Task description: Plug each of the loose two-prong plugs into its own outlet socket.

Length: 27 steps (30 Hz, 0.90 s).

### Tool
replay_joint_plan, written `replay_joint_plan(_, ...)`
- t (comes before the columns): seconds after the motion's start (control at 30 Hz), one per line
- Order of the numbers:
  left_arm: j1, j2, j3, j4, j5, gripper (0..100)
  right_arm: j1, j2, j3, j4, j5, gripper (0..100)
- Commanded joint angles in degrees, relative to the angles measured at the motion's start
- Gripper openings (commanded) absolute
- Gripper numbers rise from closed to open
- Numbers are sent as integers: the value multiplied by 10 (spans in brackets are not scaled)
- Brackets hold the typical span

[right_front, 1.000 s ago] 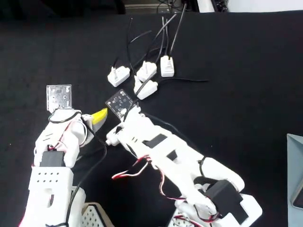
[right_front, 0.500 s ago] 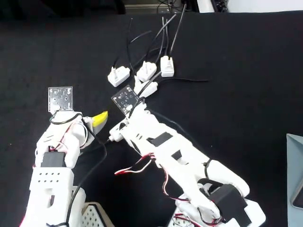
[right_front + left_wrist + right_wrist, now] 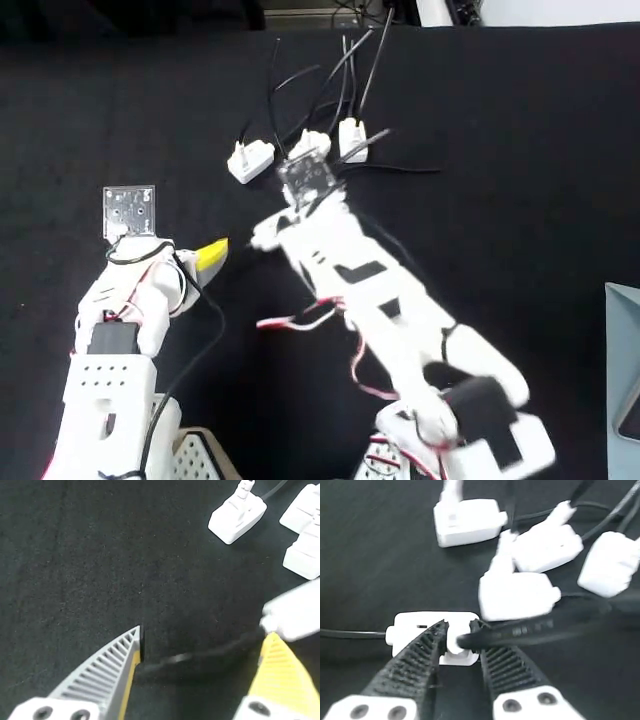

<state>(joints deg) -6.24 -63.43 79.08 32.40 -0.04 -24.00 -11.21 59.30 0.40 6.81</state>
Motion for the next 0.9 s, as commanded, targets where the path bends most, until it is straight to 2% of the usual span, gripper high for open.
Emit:
replay_joint_plan(0.0, -7, -8, -6, 4, -4, 364, 43, 59, -80, -29, -4, 17)
replay_joint_plan(0.2, -7, -8, -6, 4, -4, 364, 52, 80, -137, 66, -9, 172)
replay_joint_plan(0.33, -7, -9, -13, 4, -2, 364, 49, 11, -118, 101, -9, 136)
replay_joint_plan(0.47, -7, -47, -17, 7, 0, 363, 41, -92, -65, 105, -10, 32)
replay_joint_plan(0.53, -7, -84, -21, 41, -2, 362, 33, -152, -33, 122, -6, 17)
replay_joint_plan(0.6, -4, -135, -25, 88, -4, 316, 23, -213, -10, 167, -5, 15)
replay_joint_plan(0.8, -5, -332, 0, 158, -11, 27, 23, -361, 29, 297, -9, 12)
replay_joint_plan(0.87, -2, -399, 23, 178, -41, 41, 23, -401, 62, 313, -9, 12)
